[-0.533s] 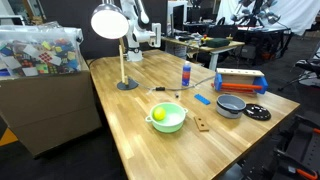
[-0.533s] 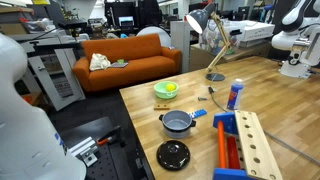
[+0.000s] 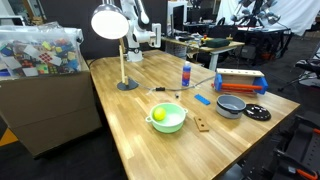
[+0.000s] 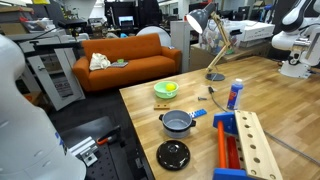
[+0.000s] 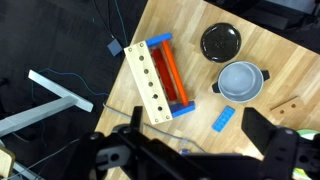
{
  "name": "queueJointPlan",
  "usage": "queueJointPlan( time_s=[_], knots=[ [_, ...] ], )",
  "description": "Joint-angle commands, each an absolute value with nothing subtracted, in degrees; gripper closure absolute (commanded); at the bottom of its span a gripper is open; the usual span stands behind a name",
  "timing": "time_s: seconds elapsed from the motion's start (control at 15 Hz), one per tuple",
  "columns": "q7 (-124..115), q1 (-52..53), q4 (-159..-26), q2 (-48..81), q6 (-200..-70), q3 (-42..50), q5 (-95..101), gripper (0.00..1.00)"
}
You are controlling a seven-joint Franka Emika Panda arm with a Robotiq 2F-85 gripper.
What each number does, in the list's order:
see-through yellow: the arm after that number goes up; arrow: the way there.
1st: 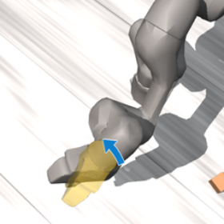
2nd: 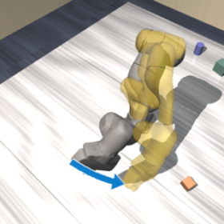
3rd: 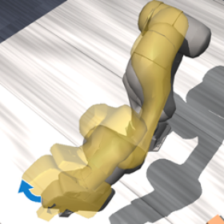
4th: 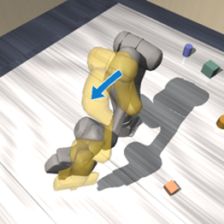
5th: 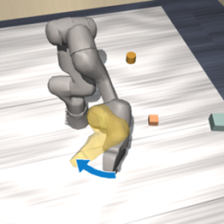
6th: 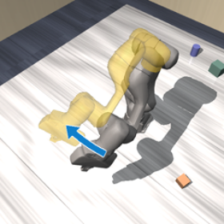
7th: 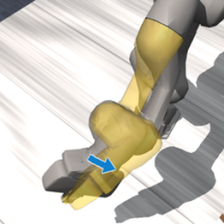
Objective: Turn off the desk lamp
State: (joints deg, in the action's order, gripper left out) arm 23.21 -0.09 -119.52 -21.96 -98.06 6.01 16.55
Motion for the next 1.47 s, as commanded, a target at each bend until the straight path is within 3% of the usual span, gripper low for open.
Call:
queueJointPlan(
  time_s=[0.0,0.67,1.4],
  knots=[
    [22.5,1.0,-117.8,-20.7,-97.8,3.9,17.1,0.0],
    [22.2,1.2,-118.9,-21.6,-97.9,3.9,16.7,0.0],
    [22.2,5.3,-112.3,-12.7,-97.9,0.6,3.1,0.0]
  ],
)
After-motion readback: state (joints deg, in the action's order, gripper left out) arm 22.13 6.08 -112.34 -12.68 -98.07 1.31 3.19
